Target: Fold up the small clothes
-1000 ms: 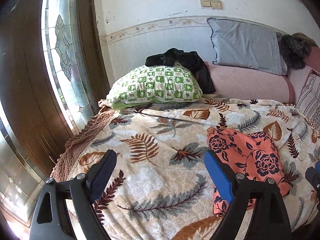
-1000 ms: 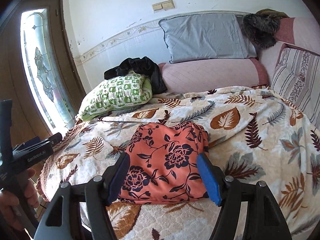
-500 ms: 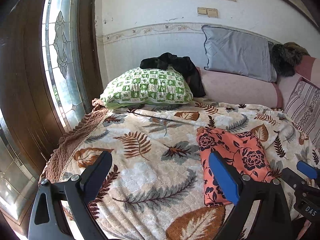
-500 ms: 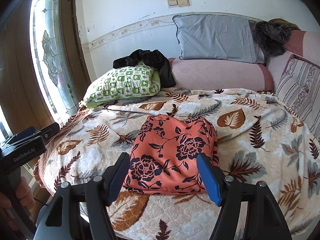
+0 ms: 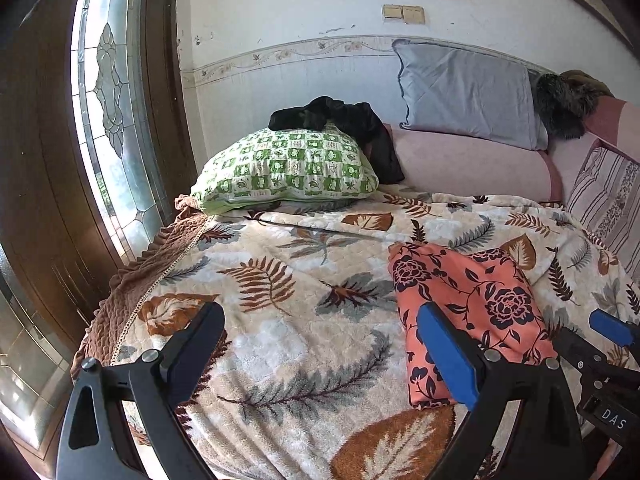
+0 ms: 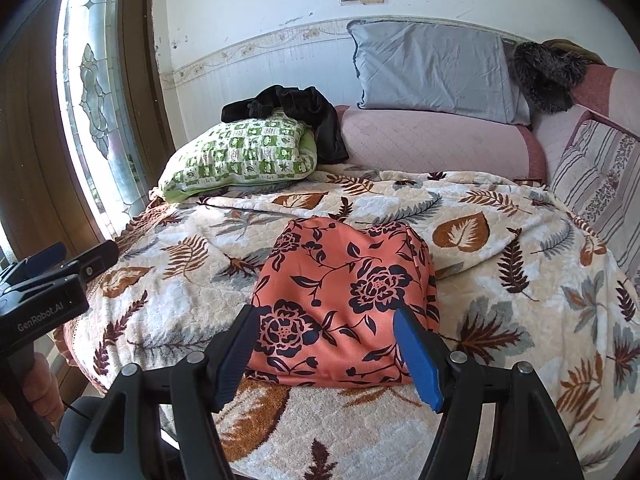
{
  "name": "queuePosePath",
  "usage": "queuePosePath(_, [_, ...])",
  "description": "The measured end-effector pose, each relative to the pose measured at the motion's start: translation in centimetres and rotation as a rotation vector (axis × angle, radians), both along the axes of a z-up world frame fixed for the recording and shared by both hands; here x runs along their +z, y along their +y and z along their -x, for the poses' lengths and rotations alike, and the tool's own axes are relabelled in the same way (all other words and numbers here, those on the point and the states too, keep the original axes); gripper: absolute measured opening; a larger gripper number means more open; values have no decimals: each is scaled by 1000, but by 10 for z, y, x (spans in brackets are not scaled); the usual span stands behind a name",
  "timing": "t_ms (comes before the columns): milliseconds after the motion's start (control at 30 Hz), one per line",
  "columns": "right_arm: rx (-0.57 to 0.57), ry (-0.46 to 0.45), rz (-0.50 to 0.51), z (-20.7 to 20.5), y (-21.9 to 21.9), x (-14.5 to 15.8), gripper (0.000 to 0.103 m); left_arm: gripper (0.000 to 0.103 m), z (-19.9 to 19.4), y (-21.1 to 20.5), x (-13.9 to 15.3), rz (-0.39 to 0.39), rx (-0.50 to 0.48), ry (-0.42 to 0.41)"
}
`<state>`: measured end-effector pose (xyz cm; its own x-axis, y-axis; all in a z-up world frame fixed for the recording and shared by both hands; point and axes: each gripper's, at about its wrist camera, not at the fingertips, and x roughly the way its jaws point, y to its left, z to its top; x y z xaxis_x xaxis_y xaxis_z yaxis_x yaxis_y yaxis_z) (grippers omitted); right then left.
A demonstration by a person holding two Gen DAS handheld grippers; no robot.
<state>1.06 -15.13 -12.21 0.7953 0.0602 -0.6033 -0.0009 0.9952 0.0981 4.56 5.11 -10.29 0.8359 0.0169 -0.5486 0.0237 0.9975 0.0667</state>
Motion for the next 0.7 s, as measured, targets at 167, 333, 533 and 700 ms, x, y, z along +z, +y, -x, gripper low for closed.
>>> queuePosePath(167, [-52, 28, 38, -8, 5, 1, 73, 97, 0, 1, 0, 3, -6, -6])
queuePosePath(333, [-141, 115, 119, -26, 12, -3, 73, 97, -1, 2, -1, 0, -15, -4])
queuePosePath(533, [-192, 142, 149, -32, 12, 3, 73, 97, -3, 1, -2, 2, -20, 1])
queuePosePath(700, [-208, 134, 173, -36, 7, 8, 73, 97, -7, -7, -2, -8, -28, 5])
